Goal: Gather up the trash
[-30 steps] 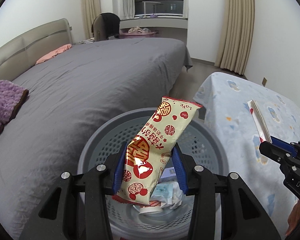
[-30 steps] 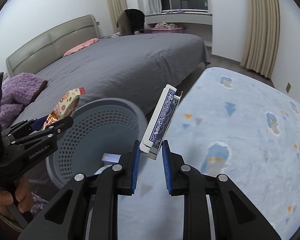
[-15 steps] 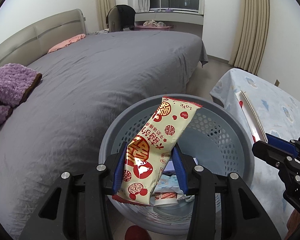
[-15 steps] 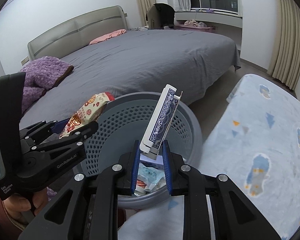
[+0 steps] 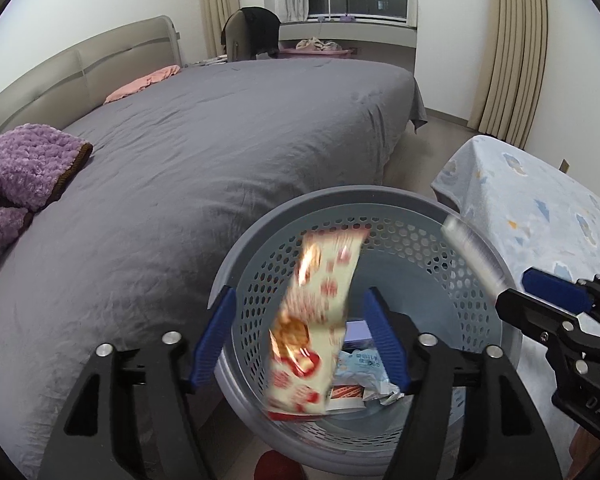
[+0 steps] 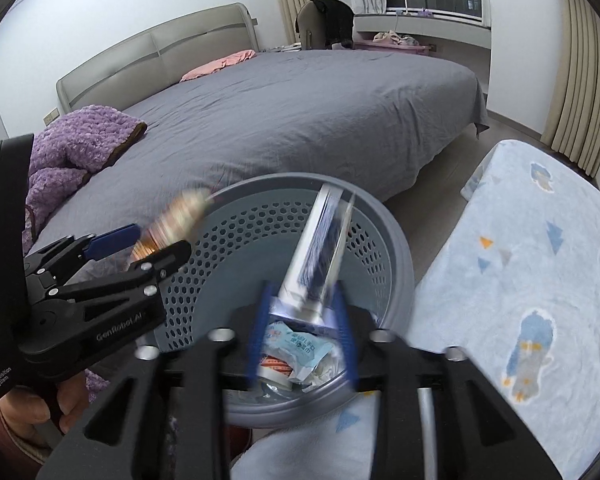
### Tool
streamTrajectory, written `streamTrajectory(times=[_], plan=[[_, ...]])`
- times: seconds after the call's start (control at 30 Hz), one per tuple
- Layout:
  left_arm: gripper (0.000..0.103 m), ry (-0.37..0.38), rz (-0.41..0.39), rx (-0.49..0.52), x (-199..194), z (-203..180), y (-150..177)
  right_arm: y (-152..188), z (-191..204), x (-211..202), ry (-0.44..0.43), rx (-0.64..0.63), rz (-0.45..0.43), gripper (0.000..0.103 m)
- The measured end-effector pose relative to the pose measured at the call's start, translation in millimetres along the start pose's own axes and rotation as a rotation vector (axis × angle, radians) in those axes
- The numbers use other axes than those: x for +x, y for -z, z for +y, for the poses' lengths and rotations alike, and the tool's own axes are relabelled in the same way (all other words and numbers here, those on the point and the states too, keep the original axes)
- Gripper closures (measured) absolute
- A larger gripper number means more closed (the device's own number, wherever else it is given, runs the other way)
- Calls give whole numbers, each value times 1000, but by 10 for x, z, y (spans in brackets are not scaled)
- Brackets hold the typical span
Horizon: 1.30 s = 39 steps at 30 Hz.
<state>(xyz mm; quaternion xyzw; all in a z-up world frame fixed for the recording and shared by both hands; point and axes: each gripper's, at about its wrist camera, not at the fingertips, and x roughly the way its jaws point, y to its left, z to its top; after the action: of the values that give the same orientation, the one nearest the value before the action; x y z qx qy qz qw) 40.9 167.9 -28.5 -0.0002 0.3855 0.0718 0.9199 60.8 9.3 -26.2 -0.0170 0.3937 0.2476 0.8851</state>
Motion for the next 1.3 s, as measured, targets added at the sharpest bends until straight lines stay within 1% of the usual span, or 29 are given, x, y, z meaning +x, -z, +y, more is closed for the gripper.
streamTrajectory(times=[0.07, 0.2, 0.43, 0.53, 0.6, 0.8, 1.07, 1.3], plan=[[34, -4, 2, -5, -1, 19, 0, 4, -11, -11, 3, 4, -4, 54], [26, -19, 7, -17, -5, 40, -1, 16, -31, -3, 26, 12, -1, 53], [20, -39, 1, -23, -35, 61, -6, 49, -82, 22, 43, 37, 5, 53], [16, -53, -1, -24, -46, 58, -4, 49, -90, 20, 50, 38, 3, 53], [15, -58, -2, -27, -53, 58, -11, 53, -91, 14, 62, 38, -1, 49], [11, -54, -11, -29, -91, 55, -9, 59, -112, -4, 97, 47, -13, 46], [10, -54, -15, -16, -112, 34, 4, 59, -185, -21, 117, 82, -18, 46], [7, -59, -14, -16, -113, 34, 9, 66, -173, -31, 118, 80, -18, 45]])
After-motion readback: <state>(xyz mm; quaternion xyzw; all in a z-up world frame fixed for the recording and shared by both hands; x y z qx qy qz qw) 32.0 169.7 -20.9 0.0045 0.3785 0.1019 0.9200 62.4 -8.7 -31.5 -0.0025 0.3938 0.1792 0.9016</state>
